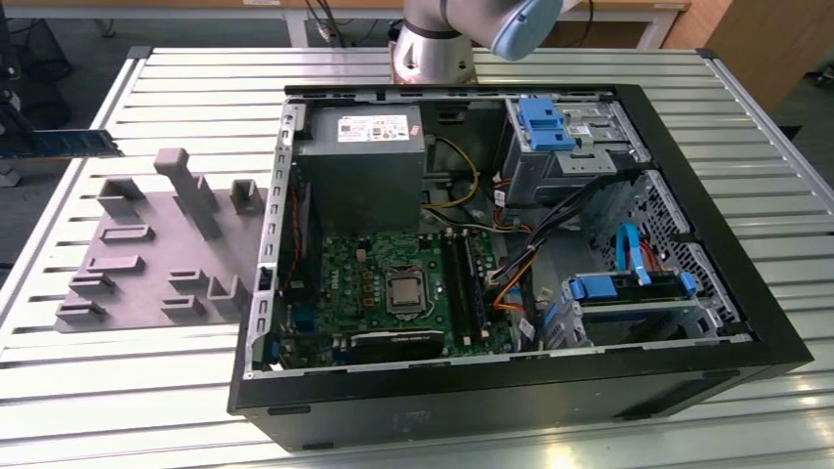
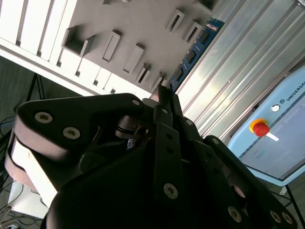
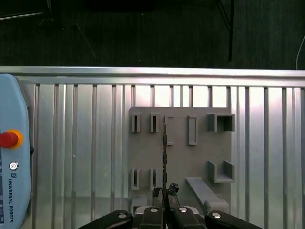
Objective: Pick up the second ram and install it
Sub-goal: 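Pick up the second ram and move it above second insertion slot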
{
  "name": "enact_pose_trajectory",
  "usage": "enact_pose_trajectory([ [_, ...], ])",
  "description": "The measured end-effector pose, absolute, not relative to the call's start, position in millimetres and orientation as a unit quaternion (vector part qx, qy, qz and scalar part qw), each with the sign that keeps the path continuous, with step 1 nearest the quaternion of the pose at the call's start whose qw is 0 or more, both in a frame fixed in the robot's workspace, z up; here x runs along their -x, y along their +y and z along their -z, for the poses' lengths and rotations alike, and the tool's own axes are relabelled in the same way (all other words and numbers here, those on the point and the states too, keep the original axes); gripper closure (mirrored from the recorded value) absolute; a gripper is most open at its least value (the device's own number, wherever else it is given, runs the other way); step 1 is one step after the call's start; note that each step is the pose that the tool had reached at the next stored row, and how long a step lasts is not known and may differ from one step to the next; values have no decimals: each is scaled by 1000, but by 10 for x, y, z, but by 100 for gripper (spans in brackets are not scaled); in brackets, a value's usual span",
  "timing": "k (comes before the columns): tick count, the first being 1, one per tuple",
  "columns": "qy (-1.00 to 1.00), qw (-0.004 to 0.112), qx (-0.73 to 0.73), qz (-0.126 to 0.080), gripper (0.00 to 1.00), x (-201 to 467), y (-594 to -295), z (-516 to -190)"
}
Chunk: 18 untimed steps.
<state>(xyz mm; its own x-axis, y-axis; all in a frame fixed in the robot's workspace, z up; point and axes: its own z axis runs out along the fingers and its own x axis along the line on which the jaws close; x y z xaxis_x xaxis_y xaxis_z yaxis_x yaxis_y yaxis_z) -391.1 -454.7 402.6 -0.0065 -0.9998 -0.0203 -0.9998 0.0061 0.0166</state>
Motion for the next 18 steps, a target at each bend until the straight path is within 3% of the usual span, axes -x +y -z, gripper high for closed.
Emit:
enact_pose_trajectory([
  [18,709,1,705,-13,86,3793,-4547,-4026],
])
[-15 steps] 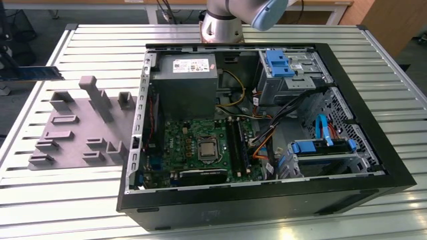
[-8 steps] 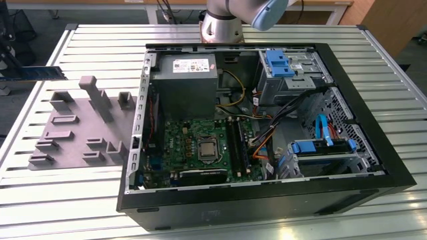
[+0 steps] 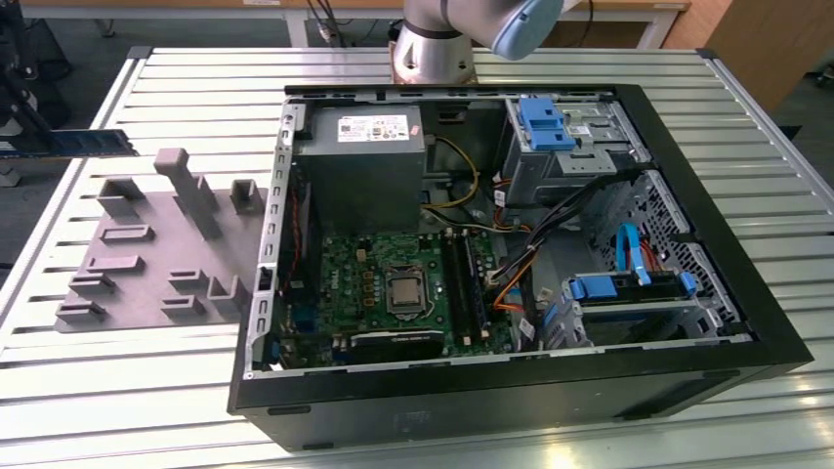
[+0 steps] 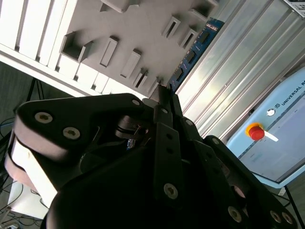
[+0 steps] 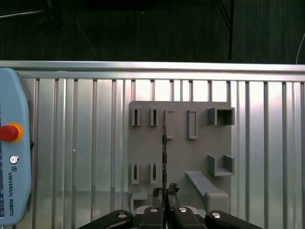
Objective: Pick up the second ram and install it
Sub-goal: 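Pick up the second ram and move it above second insertion slot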
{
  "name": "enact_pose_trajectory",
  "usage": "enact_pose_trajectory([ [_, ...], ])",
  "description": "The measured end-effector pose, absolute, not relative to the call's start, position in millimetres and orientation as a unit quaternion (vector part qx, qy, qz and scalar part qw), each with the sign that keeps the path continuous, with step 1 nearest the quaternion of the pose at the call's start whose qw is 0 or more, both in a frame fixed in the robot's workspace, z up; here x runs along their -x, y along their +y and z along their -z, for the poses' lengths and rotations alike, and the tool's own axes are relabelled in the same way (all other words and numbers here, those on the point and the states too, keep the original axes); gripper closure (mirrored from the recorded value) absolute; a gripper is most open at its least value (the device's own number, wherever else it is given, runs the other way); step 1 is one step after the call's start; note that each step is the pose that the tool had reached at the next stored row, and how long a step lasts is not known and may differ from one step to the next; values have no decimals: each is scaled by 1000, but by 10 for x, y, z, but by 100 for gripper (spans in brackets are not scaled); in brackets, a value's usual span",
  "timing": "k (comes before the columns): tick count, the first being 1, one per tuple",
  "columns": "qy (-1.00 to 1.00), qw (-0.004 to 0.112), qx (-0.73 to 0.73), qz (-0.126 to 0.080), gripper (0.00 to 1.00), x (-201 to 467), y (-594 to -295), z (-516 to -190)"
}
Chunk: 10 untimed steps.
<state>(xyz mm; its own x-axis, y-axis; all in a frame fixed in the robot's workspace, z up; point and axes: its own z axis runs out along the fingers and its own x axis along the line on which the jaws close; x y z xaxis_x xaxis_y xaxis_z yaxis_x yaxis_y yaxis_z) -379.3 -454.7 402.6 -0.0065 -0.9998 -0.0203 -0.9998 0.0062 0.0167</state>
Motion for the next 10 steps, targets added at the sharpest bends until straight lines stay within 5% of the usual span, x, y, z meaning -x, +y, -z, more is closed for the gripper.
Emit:
enact_pose_trajectory([
  [10,709,1,705,-13,86,3690,-4547,-4026],
])
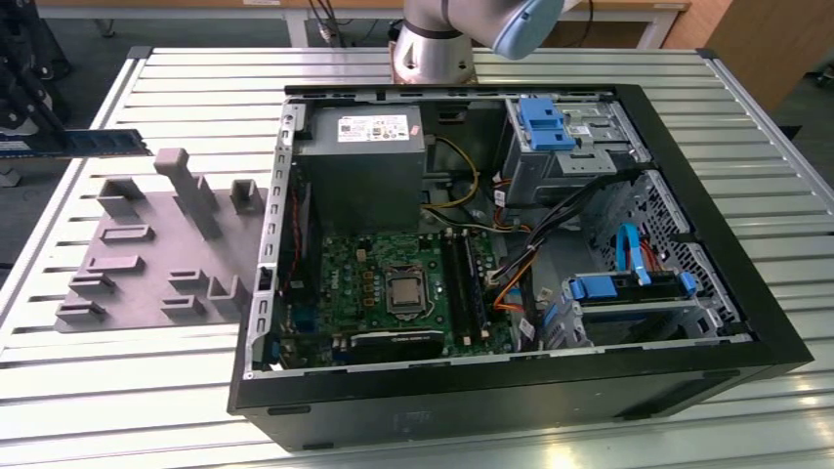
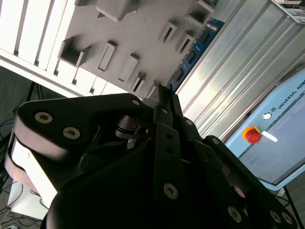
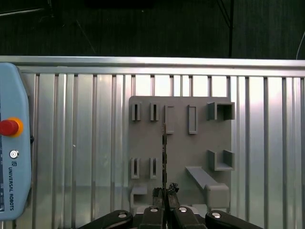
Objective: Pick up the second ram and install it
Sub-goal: 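Pick up the second ram and move it above second insertion slot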
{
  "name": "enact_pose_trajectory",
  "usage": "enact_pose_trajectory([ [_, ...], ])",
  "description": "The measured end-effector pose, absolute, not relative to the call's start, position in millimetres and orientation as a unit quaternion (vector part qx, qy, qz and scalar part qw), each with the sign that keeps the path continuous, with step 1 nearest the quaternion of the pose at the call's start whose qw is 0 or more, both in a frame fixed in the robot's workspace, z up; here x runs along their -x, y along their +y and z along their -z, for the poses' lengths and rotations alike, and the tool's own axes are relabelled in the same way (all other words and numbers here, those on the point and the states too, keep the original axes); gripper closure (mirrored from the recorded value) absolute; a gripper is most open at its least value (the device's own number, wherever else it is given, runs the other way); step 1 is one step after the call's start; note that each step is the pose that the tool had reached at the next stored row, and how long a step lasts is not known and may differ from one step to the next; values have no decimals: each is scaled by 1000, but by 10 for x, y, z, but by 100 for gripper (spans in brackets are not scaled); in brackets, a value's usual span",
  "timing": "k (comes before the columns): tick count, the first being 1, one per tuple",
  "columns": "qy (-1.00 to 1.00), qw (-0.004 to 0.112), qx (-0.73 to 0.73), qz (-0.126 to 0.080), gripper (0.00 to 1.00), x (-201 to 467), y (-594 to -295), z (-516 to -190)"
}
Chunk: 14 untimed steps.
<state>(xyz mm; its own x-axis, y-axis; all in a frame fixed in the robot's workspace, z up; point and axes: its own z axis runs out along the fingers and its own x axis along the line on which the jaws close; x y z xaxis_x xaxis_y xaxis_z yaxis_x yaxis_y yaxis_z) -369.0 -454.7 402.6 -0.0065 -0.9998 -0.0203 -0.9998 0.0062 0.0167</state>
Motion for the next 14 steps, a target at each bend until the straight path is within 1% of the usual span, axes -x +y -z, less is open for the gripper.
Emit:
enact_pose_trajectory([
  [14,709,1,705,-13,86,3593,-4547,-4027],
])
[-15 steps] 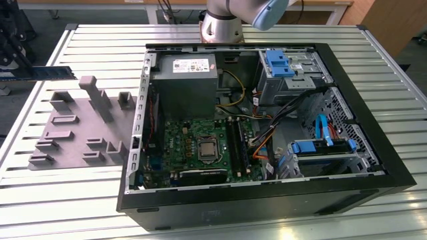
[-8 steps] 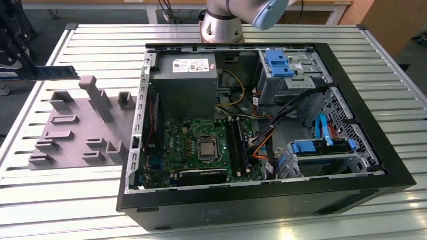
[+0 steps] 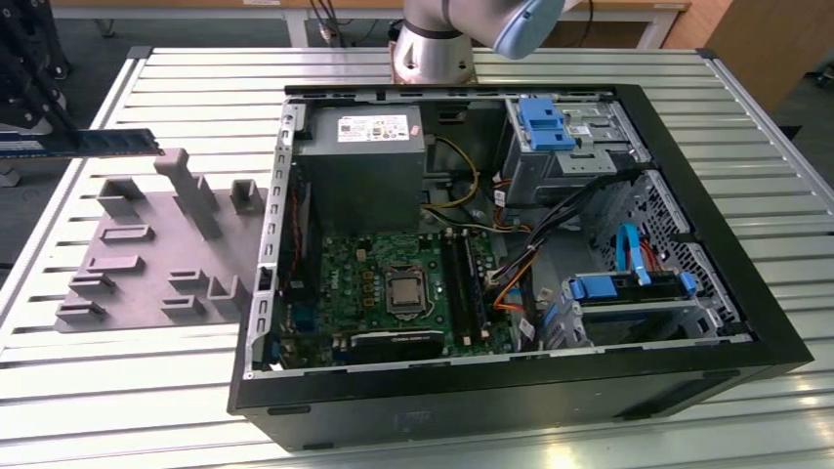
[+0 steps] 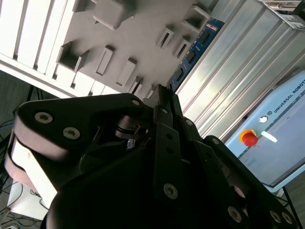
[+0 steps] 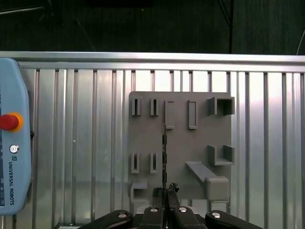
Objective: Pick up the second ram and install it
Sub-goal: 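Pick up the second ram and move it above second insertion slot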
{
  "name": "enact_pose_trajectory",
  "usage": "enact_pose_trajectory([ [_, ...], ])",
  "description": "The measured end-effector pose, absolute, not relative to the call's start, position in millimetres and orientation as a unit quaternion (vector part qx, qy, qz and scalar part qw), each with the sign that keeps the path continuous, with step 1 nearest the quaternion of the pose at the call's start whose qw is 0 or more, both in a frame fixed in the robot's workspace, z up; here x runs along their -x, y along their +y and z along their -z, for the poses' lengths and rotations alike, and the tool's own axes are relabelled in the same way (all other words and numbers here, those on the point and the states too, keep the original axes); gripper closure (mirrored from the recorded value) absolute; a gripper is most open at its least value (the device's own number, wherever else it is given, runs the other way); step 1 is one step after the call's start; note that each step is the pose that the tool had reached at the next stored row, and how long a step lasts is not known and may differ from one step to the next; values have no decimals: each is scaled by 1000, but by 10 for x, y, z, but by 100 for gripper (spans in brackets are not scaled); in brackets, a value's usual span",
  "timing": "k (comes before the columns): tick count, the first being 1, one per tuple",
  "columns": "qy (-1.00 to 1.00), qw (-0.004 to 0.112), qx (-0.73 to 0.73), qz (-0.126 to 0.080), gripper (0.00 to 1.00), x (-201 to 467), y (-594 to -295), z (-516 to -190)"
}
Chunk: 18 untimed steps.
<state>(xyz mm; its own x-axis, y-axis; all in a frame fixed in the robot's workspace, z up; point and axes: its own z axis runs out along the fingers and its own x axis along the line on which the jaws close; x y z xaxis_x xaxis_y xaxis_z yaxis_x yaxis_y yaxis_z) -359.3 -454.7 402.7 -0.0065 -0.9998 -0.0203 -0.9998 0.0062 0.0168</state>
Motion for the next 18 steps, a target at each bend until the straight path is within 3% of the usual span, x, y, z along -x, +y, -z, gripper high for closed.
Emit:
enact_pose_trajectory([
  [18,709,1,705,-13,86,3471,-4547,-4026],
])
